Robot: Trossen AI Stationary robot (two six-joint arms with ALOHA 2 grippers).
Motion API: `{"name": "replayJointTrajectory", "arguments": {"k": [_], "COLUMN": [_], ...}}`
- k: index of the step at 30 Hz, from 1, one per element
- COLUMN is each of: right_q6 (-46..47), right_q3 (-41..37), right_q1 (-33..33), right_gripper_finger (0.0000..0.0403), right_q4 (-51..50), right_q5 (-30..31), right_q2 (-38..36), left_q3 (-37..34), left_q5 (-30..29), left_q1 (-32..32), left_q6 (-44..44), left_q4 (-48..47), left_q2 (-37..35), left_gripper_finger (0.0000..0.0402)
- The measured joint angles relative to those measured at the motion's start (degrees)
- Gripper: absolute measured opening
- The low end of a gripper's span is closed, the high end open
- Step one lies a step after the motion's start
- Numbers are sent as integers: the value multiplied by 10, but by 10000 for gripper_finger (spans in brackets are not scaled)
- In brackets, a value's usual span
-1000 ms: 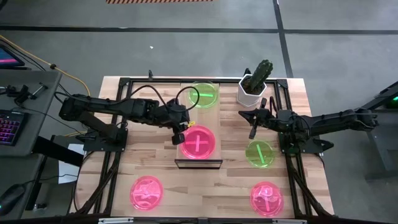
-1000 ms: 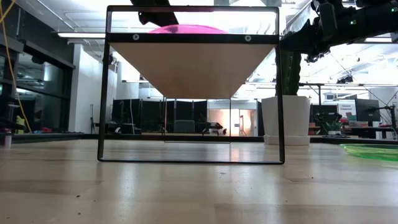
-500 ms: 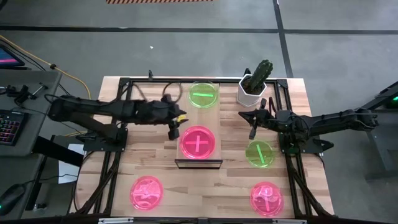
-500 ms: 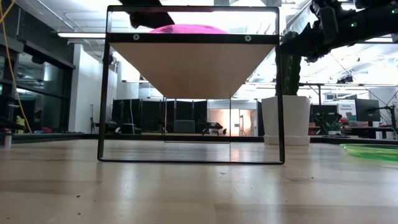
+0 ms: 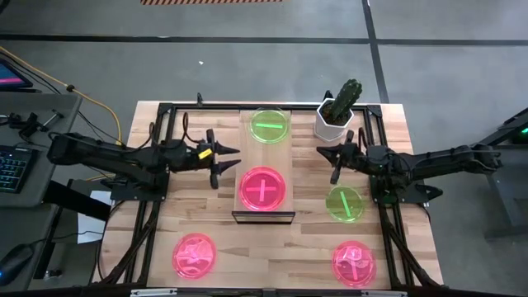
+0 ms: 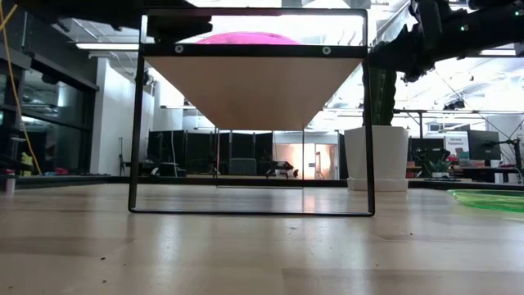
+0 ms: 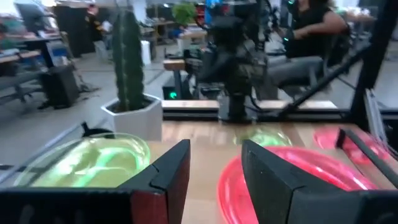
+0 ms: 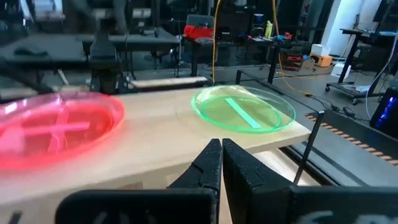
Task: Place and stack plates onto a shelf
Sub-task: Stack the green plate on top of the green plate on the shelf
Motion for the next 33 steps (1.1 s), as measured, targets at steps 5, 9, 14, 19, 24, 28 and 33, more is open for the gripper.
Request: {"name": "replayJointTrajectory", "arguments": {"k": [5, 9, 14, 19, 24, 28, 33], "right_q6": [118, 230, 371, 470, 528, 536, 527], "right_q3": [80, 151, 147, 97, 61, 39, 32], "right_q1": [-34, -42, -27, -6, -4, 2, 11], "right_gripper_finger": [58, 120, 169, 178, 169, 162, 161], "right_q4": [-203, -454, -593, -633, -635, -632, -621], "right_q5": [-45, -60, -163, -182, -154, -160, -163], "right_q2": [0, 29, 75, 114, 128, 128, 128], "left_q3": [-1, -1, 0, 0, 0, 0, 0], "left_q5": [15, 13, 13, 13, 13, 13, 13], "left_q1": [4, 4, 4, 4, 4, 4, 4], "left_q6": [17, 17, 17, 15, 15, 15, 15], "left_q4": [-31, -34, -42, -50, -48, -49, -54], "left_q2": [1, -2, -3, -2, -2, -2, -2], "left_gripper_finger": [136, 136, 136, 136, 136, 136, 136]}}
